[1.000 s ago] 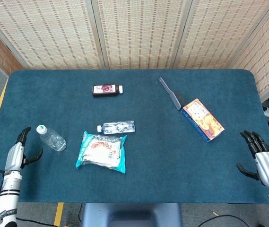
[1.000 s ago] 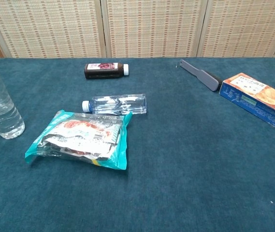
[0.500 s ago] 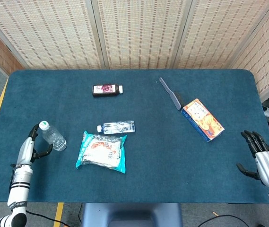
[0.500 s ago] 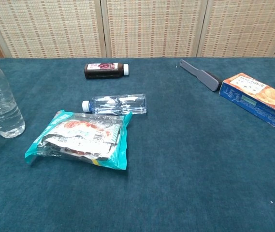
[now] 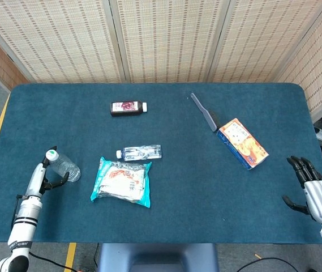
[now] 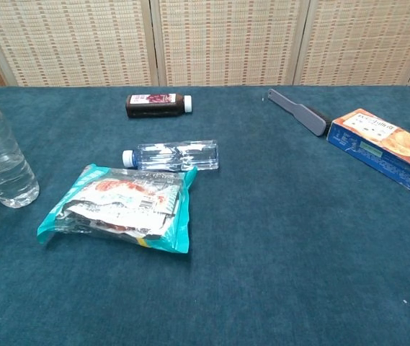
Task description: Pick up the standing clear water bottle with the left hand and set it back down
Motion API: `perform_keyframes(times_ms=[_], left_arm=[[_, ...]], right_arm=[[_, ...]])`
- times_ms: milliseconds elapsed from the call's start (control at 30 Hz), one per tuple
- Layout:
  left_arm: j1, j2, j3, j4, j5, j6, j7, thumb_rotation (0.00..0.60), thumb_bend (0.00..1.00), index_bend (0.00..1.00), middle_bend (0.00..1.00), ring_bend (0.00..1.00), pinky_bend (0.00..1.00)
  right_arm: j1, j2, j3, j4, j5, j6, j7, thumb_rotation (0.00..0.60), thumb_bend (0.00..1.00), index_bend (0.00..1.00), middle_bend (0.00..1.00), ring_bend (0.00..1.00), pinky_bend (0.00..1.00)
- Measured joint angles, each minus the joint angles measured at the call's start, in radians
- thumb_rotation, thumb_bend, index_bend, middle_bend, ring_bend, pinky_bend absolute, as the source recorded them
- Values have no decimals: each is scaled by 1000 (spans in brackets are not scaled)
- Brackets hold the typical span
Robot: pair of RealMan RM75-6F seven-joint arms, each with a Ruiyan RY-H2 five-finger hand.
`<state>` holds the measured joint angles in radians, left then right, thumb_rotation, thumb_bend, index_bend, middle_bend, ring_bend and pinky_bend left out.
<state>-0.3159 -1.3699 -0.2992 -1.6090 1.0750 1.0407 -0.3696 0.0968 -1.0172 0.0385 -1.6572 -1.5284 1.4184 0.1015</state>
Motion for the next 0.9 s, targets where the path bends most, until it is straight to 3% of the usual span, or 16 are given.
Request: perform_keyframes(times_ms=[133, 267, 367, 667, 900], left_arm=[[-2, -6, -4, -5, -11, 7, -3, 600, 386, 9, 44, 23, 122], [2, -50, -14, 23, -16, 57, -16, 600, 439, 221, 295, 247, 136], [6, -92, -18, 62, -13, 97, -29, 600, 478, 333, 411, 356, 177], [7, -115, -20, 82, 51, 173, -3, 600, 513, 416, 496, 427, 247], [-6, -94, -20, 67, 149, 303, 258, 600, 514, 431, 506, 436, 297]], right_arm=[[2, -1, -2, -1, 1, -5, -4, 600, 166, 0, 35, 0, 262], [5, 0, -2, -2, 5, -11, -5, 600, 165, 0, 35, 0, 262], [6, 1, -2, -3, 6, -12, -4, 600, 166, 0, 35, 0, 262], [9, 5, -4, -4, 7, -21, 1, 600, 165, 0, 35, 0, 262], [12, 7, -7, -8, 8, -27, 1, 600, 165, 0, 35, 0, 262]])
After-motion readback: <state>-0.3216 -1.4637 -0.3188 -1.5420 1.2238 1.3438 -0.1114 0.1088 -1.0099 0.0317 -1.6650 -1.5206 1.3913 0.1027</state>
